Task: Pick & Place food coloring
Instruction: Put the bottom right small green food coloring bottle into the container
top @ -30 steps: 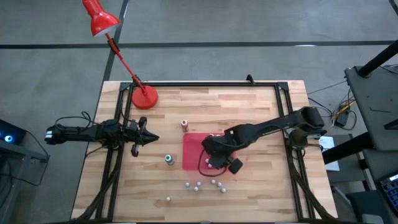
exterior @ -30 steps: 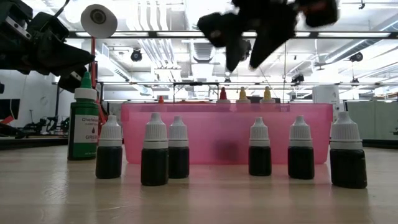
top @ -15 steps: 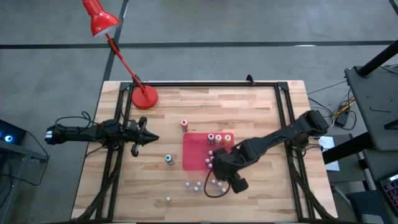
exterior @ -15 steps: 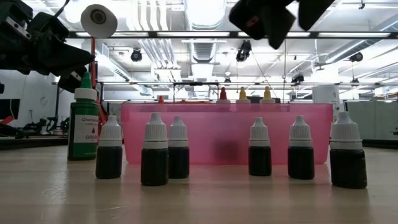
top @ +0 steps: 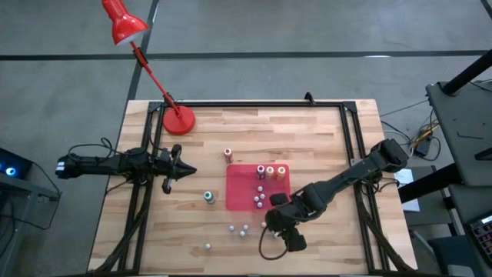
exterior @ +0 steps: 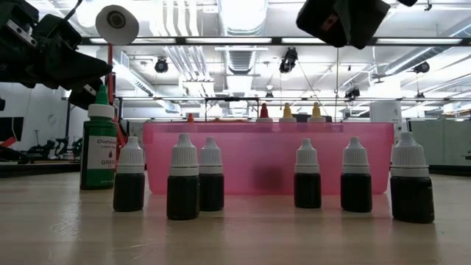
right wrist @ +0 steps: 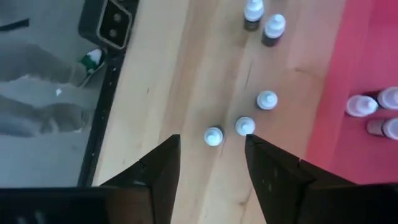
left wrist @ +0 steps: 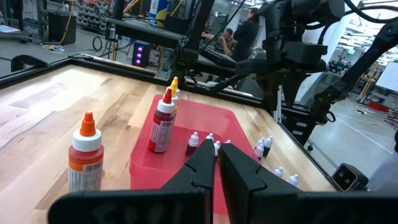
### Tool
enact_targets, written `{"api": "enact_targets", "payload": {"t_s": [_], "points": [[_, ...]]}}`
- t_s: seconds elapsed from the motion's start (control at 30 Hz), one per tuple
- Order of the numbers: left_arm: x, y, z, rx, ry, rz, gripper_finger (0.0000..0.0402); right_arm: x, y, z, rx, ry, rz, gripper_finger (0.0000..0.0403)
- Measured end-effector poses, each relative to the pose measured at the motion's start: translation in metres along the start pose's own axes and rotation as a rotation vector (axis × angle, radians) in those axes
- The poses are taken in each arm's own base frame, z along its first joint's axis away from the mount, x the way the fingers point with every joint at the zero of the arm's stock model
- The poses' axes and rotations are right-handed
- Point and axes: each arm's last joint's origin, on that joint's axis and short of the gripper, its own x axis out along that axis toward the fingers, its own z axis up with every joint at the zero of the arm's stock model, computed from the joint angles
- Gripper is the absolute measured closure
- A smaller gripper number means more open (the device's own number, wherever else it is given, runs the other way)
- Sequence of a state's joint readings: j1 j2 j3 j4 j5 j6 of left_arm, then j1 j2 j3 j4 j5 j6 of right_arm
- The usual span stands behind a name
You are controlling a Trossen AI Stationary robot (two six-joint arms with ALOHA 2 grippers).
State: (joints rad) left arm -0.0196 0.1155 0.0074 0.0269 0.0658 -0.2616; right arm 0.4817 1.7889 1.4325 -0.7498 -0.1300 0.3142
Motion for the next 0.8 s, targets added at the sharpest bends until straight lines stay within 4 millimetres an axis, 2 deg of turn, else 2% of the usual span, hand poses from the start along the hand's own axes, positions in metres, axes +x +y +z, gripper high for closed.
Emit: {"api": "enact_targets", "payload": {"t_s": [0.43, 0.63, 0.8], "points": [[0.000, 0.000, 0.000, 0.000, 0.000, 0.000, 0.0402, 0.003, 0.011, -0.004, 0.295, -0.050, -0.107, 0.0225], [0.000, 0.000, 0.000, 0.000, 0.000, 0.000, 0.0402, 0.020, 0.016, -0.008, 0.307, 0.000, -0.113, 0.0225], [0.000, 0.000, 0.000, 0.000, 0.000, 0.000, 0.0402, 0.043, 0.017, -0.012, 0.309, 0.065, -0.102, 0.0225]]}}
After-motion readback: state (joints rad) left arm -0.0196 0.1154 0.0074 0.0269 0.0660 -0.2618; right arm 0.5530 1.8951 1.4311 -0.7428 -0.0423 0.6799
